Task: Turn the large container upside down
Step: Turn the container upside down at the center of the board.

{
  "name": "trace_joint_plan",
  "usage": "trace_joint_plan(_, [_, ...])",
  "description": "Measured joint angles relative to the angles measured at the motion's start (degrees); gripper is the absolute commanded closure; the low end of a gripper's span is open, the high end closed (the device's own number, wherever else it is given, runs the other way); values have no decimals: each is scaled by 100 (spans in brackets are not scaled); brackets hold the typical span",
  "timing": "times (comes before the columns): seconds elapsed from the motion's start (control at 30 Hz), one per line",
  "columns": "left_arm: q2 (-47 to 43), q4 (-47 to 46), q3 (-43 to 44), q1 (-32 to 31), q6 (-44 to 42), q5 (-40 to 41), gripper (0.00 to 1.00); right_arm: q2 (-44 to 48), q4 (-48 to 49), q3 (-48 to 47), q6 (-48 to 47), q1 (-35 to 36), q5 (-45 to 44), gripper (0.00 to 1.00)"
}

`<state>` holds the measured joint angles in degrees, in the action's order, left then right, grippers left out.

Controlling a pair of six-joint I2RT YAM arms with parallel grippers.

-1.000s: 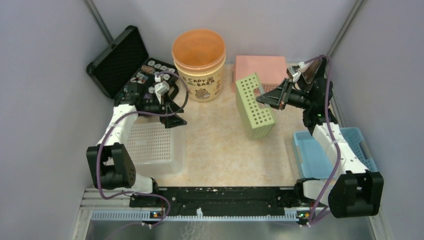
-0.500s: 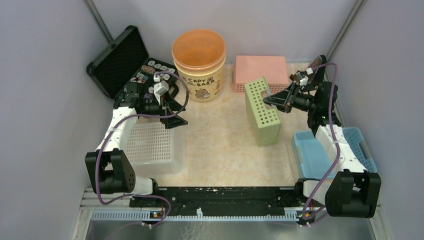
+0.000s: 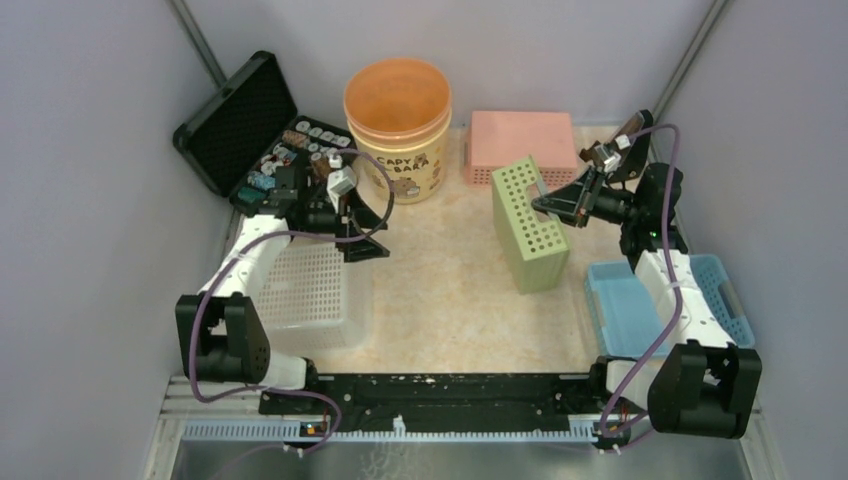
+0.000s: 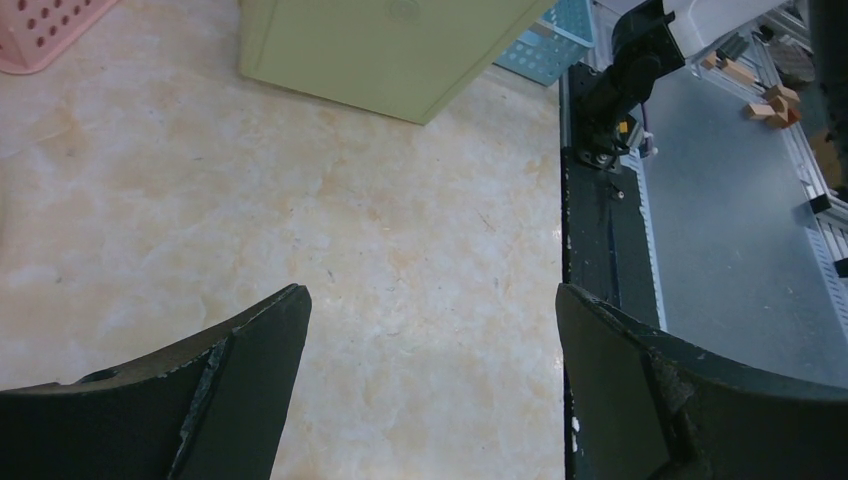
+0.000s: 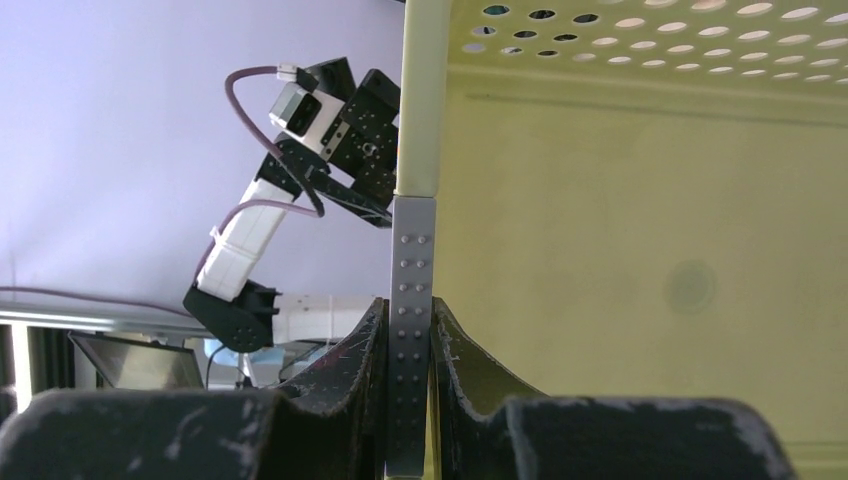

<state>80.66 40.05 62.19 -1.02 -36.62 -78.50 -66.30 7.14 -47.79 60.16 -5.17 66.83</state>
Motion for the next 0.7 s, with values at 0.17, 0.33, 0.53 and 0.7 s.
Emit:
trace_joint_plan(0.17, [302, -516, -24, -658, 437, 225, 1, 81, 177, 28, -61, 225, 28, 100])
trace_joint_plan(0.33, [820, -708, 188, -1311, 691, 487, 1, 232, 472, 205, -90, 584, 42, 100])
trace_joint_plan(0.53, [1283, -525, 946, -1792, 487, 614, 1, 343, 227, 216, -216, 787, 48, 100])
trace_joint_plan(0.7, [1381, -44, 1351, -2041, -157, 479, 1, 404, 136, 216, -293, 813, 37, 100])
